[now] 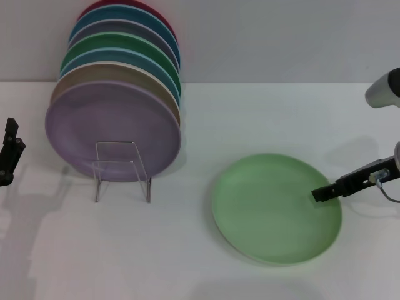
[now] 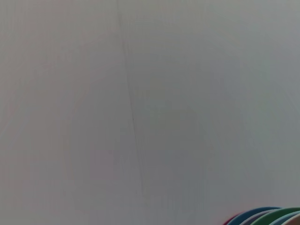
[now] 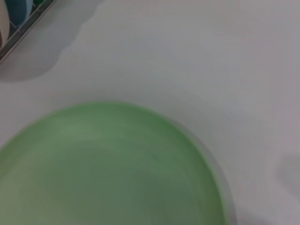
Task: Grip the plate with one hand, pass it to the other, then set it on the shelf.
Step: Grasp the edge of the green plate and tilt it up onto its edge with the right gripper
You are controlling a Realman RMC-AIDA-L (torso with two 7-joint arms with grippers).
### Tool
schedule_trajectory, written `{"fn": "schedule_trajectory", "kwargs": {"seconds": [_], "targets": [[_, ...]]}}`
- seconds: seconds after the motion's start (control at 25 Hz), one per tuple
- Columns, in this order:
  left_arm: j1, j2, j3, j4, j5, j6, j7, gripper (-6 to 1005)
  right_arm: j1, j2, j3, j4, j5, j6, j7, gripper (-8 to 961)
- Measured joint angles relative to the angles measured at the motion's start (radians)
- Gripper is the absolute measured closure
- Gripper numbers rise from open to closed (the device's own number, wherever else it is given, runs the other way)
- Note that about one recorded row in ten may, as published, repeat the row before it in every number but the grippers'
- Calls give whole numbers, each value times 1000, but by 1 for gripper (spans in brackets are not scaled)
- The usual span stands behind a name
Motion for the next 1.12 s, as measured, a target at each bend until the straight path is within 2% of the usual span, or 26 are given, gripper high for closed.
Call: {"fn": "schedule_trajectory", "kwargs": {"seconds": [0.48,0.92,1.12], "targets": [[-13,3,-2,1,0,3,4,155,25,2,-70,-13,-36,-24,32,151],[-39,4,-8,12,0,-4,9,155,41,1,-78,-22,-38,-40,34,543],[-42,4,-8,12,0,-5,9,153,43,1,-80,-32,-39,-47,35,790]]}}
